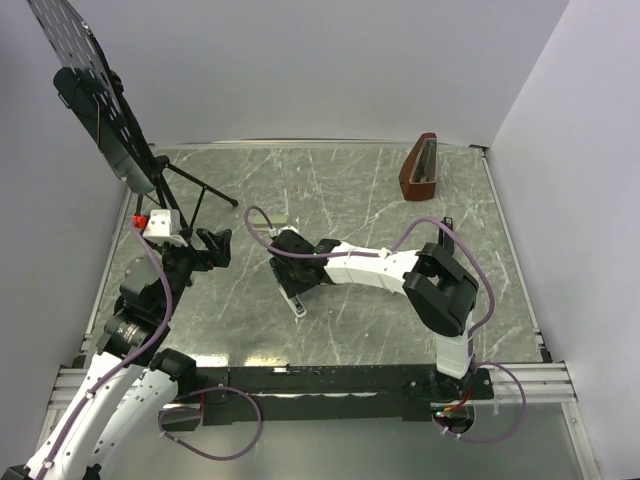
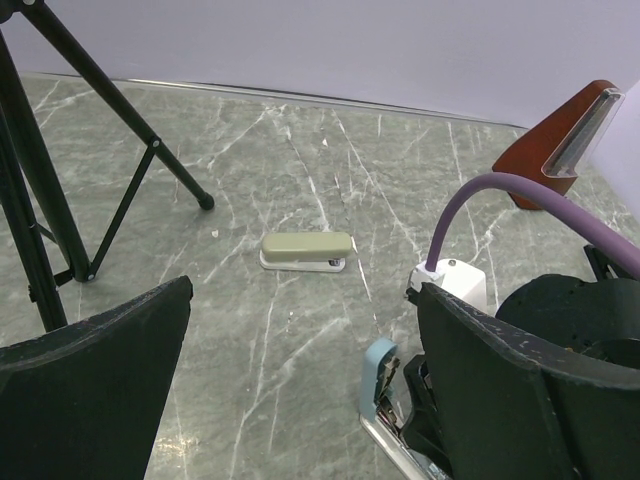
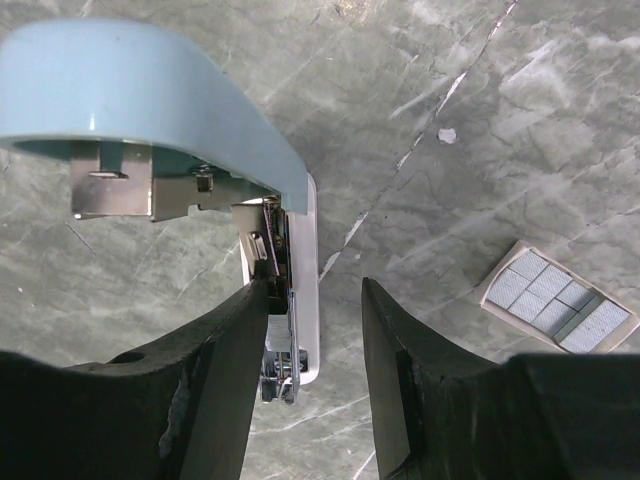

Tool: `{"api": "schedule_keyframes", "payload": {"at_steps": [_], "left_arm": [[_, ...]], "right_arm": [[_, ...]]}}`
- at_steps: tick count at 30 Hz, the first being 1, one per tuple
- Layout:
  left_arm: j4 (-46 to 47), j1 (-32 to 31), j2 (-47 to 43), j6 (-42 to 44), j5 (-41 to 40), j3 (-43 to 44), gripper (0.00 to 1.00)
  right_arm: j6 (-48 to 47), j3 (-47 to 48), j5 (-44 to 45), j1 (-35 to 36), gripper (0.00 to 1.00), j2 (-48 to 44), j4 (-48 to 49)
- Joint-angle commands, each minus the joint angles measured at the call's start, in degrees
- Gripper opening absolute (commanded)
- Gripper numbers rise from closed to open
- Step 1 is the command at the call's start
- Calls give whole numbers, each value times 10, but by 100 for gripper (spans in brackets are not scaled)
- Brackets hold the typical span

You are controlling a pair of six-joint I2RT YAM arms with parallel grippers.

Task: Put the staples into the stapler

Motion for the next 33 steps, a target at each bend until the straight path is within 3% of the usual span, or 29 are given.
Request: {"api": "schedule_keyframes", "payload": {"at_steps": [1, 22, 30, 33], "left_arm": [[24, 2, 2, 4, 5, 0, 99], [25, 3, 8, 4, 9, 0, 99], [25, 6, 14, 4, 17, 0, 99], [25, 8, 15, 5, 21, 1, 99]], "right_arm": [[9, -1, -4, 1, 50, -14, -4], [15, -61, -18, 12, 49, -64, -12], [6, -127, -9, 15, 49, -141, 27], [-5, -183, 9, 23, 50, -203, 101]]}}
